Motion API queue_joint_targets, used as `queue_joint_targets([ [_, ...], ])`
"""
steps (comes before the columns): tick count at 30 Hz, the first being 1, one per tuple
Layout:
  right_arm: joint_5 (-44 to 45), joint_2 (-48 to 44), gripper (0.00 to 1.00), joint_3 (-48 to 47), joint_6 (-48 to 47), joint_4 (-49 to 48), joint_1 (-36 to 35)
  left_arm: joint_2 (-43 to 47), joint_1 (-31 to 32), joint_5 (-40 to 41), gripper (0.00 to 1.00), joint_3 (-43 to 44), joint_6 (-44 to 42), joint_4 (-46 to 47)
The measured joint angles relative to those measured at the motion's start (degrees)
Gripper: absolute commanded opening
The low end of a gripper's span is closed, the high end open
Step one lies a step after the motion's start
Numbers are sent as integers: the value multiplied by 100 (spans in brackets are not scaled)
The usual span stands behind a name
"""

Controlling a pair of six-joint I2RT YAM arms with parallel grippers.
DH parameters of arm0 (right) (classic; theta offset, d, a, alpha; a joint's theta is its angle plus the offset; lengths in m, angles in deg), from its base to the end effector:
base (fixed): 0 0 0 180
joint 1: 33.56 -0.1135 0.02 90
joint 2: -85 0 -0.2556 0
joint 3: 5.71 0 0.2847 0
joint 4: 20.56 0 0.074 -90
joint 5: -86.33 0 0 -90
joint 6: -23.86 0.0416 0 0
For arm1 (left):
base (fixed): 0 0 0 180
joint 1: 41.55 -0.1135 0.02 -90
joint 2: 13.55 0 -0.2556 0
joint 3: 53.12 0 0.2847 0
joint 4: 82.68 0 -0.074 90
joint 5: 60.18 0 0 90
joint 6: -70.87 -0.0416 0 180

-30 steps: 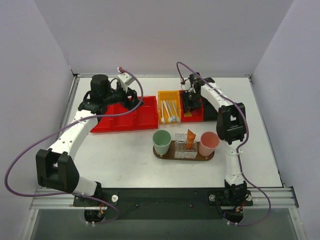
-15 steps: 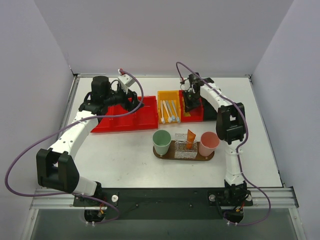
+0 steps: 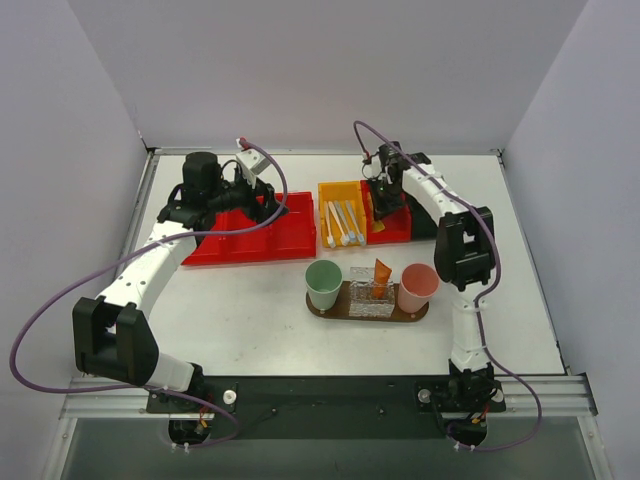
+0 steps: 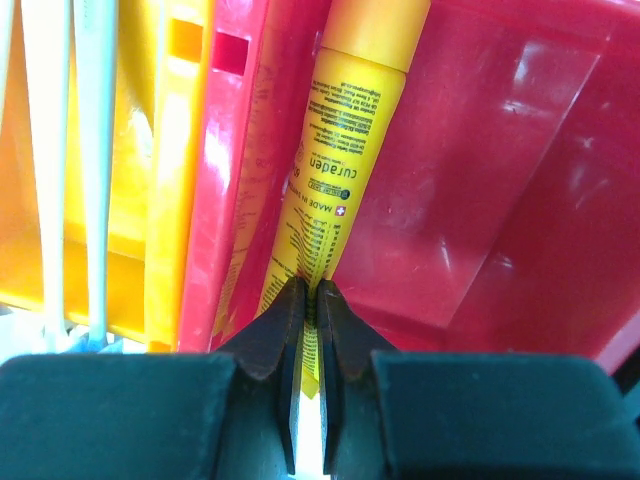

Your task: Prepare toiletry sets of a toothbrush and toothpaste on the tray

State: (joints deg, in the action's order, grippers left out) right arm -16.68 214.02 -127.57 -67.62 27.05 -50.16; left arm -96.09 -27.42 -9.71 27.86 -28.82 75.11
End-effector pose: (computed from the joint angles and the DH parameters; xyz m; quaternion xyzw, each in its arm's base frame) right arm 0.5047 0.1602 0.1830 -0.1827 0.9298 0.1466 0.2839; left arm 0.3509 -0.1156 0.3164 0.3434 0.7331 -0.3029 0.5028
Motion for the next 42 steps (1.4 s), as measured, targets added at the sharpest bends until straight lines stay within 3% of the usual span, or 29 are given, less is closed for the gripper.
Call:
queue_joint_targets([
  [18, 356, -352, 0, -15, -20, 151, -107, -9, 0, -76, 83, -2, -114, -2],
  [32, 529, -1263, 0, -96, -92, 295, -107, -149, 0, -214, 83, 24, 33, 9],
  [42, -520, -2135, 0, -116, -120, 350, -114, -743, 103, -741, 83, 761, 1099, 380],
])
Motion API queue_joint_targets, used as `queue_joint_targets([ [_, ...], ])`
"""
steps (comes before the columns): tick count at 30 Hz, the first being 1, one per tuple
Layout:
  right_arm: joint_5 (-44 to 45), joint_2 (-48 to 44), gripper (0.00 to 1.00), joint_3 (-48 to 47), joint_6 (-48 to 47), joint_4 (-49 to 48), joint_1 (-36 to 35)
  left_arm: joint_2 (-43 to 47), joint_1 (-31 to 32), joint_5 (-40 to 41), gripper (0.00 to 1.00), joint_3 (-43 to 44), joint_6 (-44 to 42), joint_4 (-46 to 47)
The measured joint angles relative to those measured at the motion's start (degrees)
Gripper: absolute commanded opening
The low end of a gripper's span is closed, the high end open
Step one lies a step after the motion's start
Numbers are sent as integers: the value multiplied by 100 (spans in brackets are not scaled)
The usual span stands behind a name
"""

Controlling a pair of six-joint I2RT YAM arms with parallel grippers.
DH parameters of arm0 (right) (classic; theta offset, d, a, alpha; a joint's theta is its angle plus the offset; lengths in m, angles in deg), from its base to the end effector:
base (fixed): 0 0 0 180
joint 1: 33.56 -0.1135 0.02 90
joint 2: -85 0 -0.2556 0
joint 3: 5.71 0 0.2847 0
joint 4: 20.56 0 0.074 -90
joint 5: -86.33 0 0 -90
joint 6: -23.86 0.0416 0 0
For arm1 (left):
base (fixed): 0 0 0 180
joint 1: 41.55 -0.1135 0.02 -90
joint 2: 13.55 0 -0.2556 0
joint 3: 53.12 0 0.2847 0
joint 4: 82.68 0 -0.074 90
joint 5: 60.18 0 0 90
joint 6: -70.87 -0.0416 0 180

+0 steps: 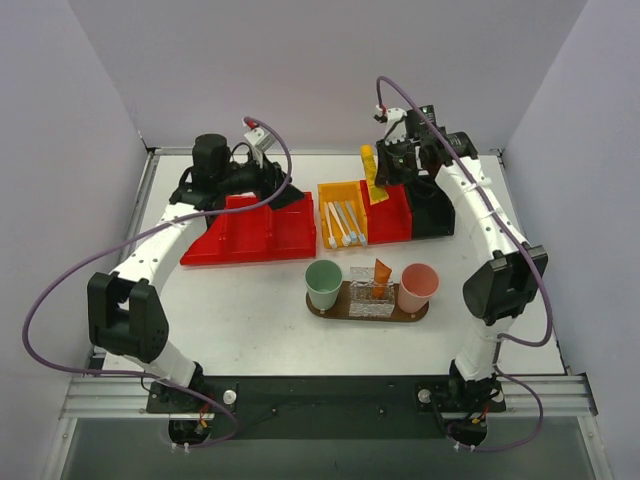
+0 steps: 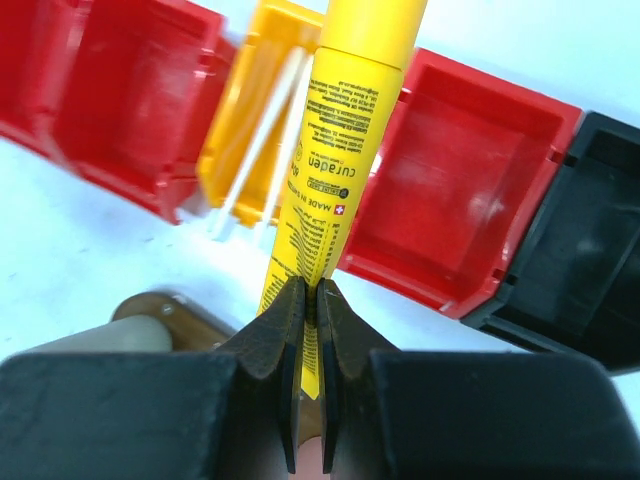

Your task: Prepare toiletry sets of a toothbrush and toothpaste on the tray

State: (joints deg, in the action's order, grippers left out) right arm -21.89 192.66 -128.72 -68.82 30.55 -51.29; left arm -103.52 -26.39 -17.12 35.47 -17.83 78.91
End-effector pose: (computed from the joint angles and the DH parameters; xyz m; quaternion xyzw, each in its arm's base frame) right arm 0.4382 0.1538 0.3661 -0.2267 0.8521 0.1987 0.4278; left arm 0.3789 -0.1342 0.3276 0.3179 0.7173 -0.3980 0.4754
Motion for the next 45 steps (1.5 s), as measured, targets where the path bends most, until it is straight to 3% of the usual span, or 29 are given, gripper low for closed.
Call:
queue_joint_targets([
  [8, -929, -776, 0, 68, -109, -4, -442, -568, 142, -520, 83, 544, 1405, 903],
  [19, -1425, -1128, 0, 487, -365, -9, -979, -758, 308, -949, 84, 463, 3128, 2400],
  [32, -1668, -1156, 0, 660, -448, -15, -1078, -1038, 407, -1099, 83, 389, 3565, 2833],
  [35, -1676, -1156, 0, 673, -450, -15, -1093, -1049, 424, -1106, 76, 385, 3567, 2839],
  [38, -1676, -1158, 0, 691, -459, -13, -1097, -1062, 428, -1141, 60, 385, 3571, 2872],
  [42, -1672, -1174, 0, 713, -492, 0, -1119, -1099, 422, -1150, 49, 380, 3582, 2922],
  [45, -1663, -1176, 0, 728, -507, 55, -1119, -1108, 424, -1189, 35, 367, 3615, 2964],
])
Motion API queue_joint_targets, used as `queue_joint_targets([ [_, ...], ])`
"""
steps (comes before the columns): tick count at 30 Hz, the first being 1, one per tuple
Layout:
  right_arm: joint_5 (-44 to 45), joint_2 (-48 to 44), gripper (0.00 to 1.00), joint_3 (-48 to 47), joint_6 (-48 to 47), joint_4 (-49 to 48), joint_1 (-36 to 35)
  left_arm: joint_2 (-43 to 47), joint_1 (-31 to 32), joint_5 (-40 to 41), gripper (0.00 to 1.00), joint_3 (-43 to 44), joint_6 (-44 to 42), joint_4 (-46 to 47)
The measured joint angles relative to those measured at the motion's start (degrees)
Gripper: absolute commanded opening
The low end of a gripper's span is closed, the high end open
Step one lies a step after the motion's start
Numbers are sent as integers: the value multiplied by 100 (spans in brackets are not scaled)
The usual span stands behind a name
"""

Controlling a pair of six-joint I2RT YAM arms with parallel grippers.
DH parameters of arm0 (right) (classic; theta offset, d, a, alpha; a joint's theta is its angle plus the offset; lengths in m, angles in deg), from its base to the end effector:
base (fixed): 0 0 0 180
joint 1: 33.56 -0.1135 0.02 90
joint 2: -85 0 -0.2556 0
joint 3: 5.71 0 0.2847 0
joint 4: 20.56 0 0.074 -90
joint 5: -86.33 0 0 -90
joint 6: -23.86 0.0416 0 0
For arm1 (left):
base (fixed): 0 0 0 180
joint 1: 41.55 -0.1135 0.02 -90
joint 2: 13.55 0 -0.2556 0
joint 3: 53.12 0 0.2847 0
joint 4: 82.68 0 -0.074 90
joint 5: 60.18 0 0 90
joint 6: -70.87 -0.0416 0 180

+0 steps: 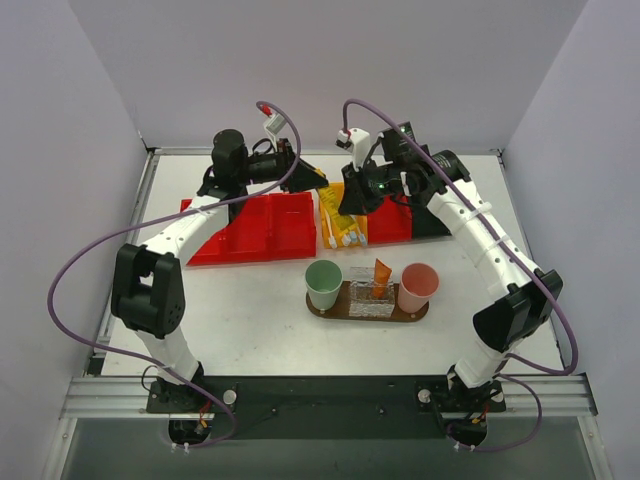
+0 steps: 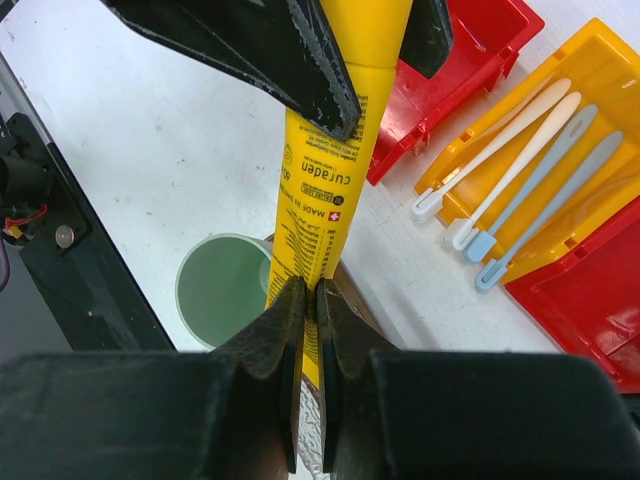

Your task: Prepare toiletry sets of a toothbrush and toothpaste on the tray

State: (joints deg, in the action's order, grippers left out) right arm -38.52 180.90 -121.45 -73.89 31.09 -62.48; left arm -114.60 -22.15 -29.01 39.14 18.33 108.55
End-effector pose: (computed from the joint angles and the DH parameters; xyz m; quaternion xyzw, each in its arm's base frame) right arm 0.3438 0.2171 0.4074 -0.4005 0.7456 0.3424 0.4080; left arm 0.4087 -0.1816 0.3249 0.2556 0.6509 -0.5983 0.3913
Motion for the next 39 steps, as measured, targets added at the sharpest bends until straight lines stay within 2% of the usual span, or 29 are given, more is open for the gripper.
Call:
queue_joint_targets([
  [1, 0, 0, 0, 0, -2, 2, 0, -2, 0, -9, 28, 0, 7, 7],
  [2, 0, 0, 0, 0, -4, 4, 0, -2, 0, -15, 2, 0, 17, 13],
  [3, 0, 0, 0, 0, -4, 4, 0, -2, 0, -24, 0, 0, 26, 22],
  [5, 4, 0, 0, 0, -2, 13, 0, -2, 0, -39, 0, -2, 33, 24],
  [6, 7, 0, 9, 0, -2, 15, 0, -2, 0, -42, 0, -4, 46, 28],
  [8, 22, -2, 21, 0, 13, 20, 0, 0, -4, -42, 0, -50, 83, 92],
  [9, 44, -2, 31, 0, 33, 15, 0, 2, -9, -44, 0, -101, 96, 142],
  [12, 142, -24, 43, 0, 81, -109, 0, 35, -46, -42, 0, -361, 140, 223],
  [14, 205, -83, 47, 0, 151, -168, 17, 94, -129, -24, 0, -590, 256, 304],
  [20, 125, -474, 49, 157, 625, -485, 278, 555, -531, 348, 0, -1377, 927, 1058],
  [26, -317, -905, 49, 1060, 1609, -1388, 627, 1259, -730, 1064, 0, -2085, 1851, 2135],
  [29, -623, -994, 49, 1703, 2291, -2188, 649, 1493, -802, 1399, 0, -2341, 2361, 2529],
  [35, -1075, -975, 49, 2293, 3254, -3093, 555, 1578, -879, 1864, 0, -2363, 2916, 2649],
  [39, -1425, -977, 49, 2570, 3934, -4026, 483, 1602, -962, 2087, 0, -2361, 3145, 2581],
])
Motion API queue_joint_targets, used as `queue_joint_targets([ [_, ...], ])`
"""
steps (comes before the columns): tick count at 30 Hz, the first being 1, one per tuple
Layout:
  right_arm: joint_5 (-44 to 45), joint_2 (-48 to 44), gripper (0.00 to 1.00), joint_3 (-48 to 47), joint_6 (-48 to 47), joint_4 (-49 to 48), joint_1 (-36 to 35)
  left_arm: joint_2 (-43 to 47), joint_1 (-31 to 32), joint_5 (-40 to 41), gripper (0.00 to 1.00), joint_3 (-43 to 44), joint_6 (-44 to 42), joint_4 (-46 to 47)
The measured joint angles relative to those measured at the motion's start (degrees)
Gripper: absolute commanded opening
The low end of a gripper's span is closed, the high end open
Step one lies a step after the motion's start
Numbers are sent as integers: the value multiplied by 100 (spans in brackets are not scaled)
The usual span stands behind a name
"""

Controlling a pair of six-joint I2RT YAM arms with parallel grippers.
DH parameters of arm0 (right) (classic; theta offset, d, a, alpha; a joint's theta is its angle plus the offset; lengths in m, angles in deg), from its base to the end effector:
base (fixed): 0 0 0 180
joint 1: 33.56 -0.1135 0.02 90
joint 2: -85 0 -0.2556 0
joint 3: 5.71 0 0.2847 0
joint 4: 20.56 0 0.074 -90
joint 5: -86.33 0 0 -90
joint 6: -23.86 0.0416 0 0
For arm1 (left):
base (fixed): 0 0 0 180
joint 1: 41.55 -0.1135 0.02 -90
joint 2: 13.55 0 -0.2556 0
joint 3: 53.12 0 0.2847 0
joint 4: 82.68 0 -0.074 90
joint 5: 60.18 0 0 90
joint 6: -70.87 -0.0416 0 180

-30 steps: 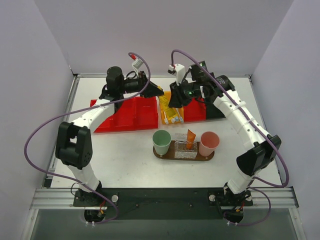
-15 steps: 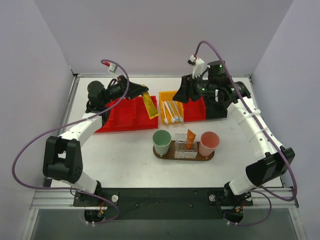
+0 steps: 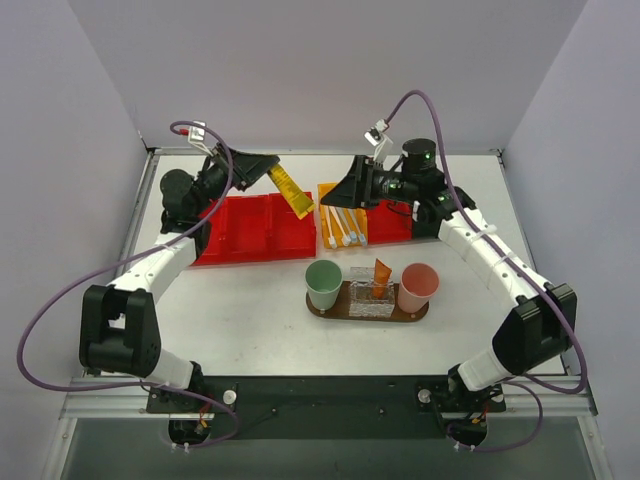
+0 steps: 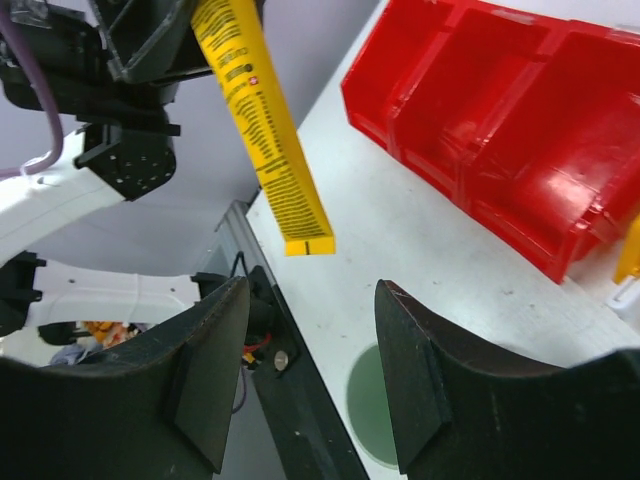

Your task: Prepare toiletry sets of a toothbrush and toothpaste on the tray

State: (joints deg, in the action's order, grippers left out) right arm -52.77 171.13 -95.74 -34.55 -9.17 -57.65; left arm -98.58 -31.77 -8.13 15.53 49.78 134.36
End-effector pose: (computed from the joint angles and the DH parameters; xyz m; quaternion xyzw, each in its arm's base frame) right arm 0.3406 0.1867 0.3747 -0.2287 0.7003 0.5563 0.3845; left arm 0.3612 -0.0882 0.3255 -0.0328 0.5998 -0.6361 0.4842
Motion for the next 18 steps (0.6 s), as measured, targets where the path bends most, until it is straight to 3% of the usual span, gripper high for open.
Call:
queue_joint_targets([
  [9, -372, 205, 49, 367, 1051, -1351, -227, 186, -125, 382, 0, -225, 409, -68],
  [18, -389, 629, 46, 411, 1421, -1779, -304, 223, -136, 505, 0, -341, 691, -4],
])
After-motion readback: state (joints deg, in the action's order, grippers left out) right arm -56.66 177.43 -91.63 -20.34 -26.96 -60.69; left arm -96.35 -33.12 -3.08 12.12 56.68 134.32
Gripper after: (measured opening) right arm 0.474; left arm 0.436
